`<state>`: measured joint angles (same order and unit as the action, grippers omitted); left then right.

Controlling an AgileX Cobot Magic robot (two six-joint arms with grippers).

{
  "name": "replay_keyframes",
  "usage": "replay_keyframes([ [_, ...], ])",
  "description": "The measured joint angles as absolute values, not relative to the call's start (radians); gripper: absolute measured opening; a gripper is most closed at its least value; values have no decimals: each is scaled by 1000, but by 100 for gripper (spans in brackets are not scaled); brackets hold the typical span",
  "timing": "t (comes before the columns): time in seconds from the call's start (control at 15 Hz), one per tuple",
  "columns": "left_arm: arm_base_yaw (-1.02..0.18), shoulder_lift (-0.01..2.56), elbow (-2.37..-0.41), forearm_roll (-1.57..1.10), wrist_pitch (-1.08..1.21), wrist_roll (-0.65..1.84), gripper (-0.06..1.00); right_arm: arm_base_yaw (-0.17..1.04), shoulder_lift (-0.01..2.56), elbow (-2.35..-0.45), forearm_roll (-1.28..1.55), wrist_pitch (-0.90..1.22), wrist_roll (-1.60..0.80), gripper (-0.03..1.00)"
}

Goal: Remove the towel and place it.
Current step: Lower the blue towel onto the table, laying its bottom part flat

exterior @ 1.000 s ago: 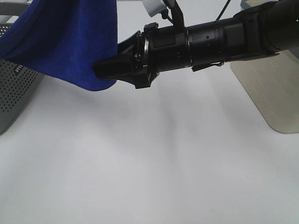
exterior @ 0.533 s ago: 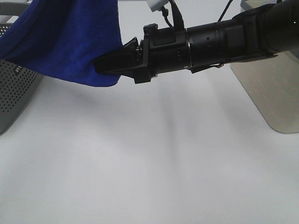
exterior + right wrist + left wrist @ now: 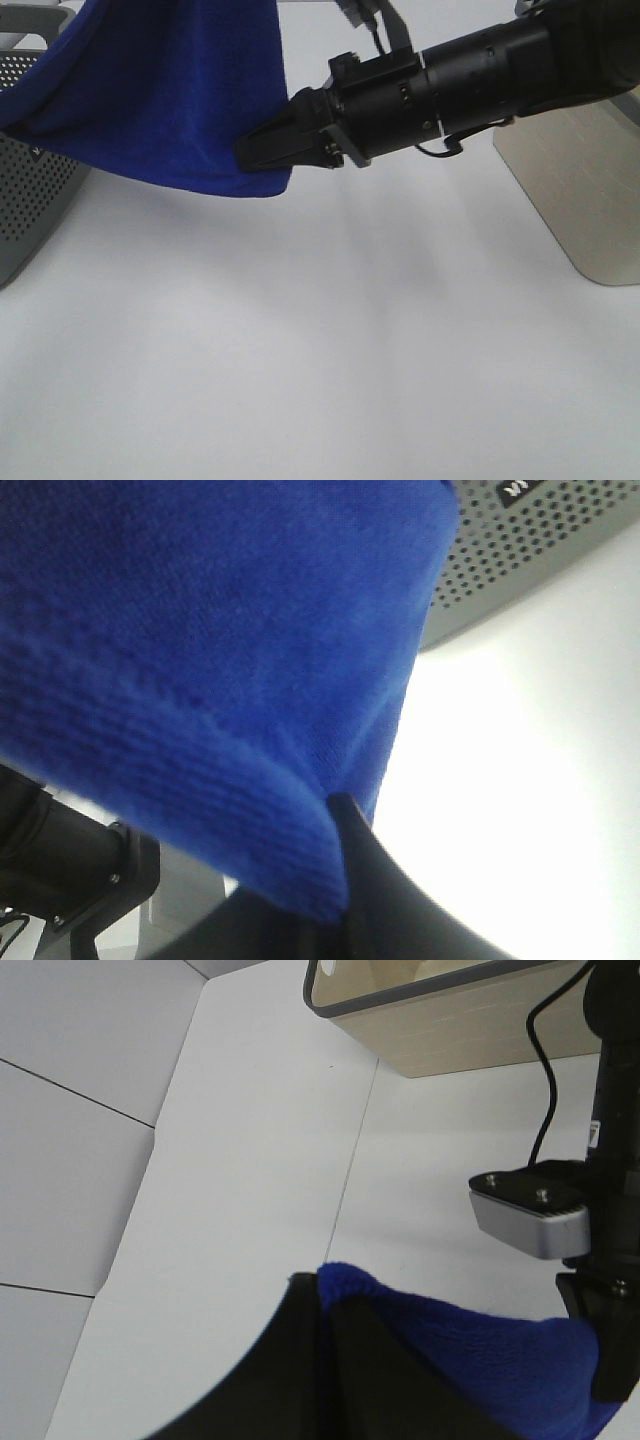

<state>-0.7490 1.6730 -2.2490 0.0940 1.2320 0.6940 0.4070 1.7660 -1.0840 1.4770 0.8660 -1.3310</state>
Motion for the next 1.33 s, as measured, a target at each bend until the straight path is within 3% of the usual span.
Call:
replay_keyframes([
  [0.33,-749,1673,-2249,93,1232,569,0,284,1601,-1116,1206,849,-1007,2],
  [0.93,-749,1676,-2249,57,1021,522,0,278,1505,-1581,339,853,-382,2],
  [1.33,-749,1750,-2249,129,846,359,0,278,1501,-1744,0,856,-201,2],
])
